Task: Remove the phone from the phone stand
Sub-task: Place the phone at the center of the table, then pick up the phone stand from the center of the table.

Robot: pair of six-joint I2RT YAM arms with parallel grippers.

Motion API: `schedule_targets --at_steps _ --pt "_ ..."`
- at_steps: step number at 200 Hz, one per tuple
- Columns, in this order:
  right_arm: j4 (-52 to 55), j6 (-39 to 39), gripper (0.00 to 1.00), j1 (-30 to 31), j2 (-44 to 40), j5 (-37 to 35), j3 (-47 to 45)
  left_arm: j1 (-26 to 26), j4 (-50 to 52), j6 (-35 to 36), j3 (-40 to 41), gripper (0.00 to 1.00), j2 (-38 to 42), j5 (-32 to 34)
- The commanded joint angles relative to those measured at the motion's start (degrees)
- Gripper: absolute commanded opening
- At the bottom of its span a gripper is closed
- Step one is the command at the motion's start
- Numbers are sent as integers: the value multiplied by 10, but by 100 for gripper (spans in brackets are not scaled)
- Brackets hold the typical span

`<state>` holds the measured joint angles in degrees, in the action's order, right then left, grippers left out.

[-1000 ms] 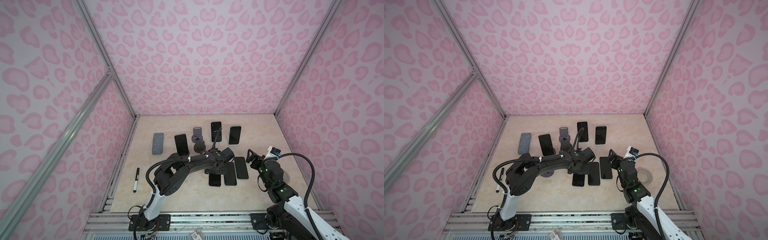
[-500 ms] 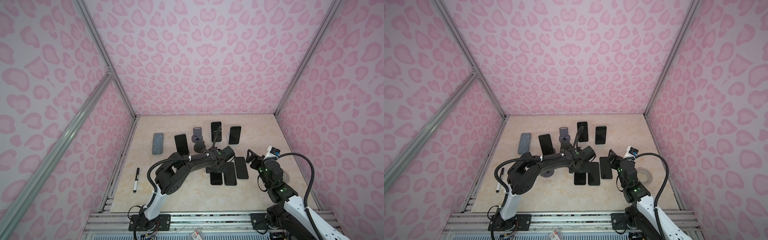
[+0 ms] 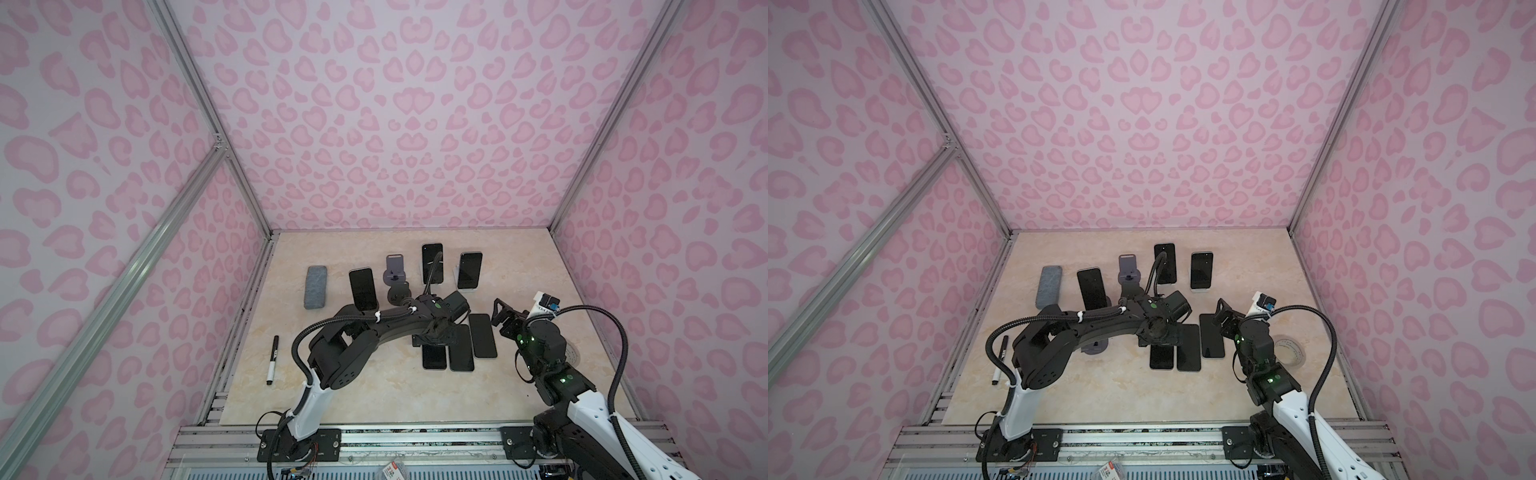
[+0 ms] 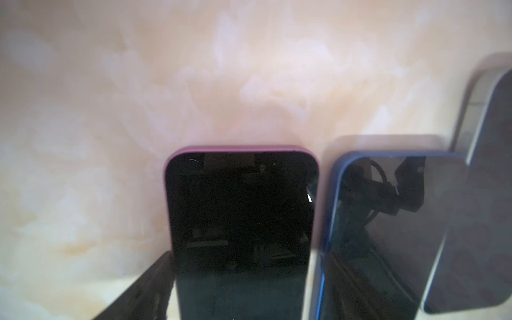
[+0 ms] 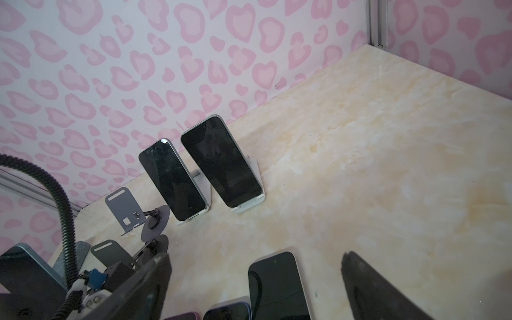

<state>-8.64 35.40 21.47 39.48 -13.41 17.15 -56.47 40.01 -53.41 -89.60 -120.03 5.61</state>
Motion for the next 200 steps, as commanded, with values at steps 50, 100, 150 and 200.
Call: schedule_targets --at_steps 50,100,150,200 --pt "-7 3 98 1 -3 -3 -1 -3 1 112 48 90 204 141" --pt "-9 7 98 1 -1 4 -1 -6 39 41 235 90 436 308" --pt "-15 11 98 1 6 12 -2 -4 95 -13 374 99 576 350" --pt "-23 10 98 2 29 9 -3 30 10 45 409 97 514 265"
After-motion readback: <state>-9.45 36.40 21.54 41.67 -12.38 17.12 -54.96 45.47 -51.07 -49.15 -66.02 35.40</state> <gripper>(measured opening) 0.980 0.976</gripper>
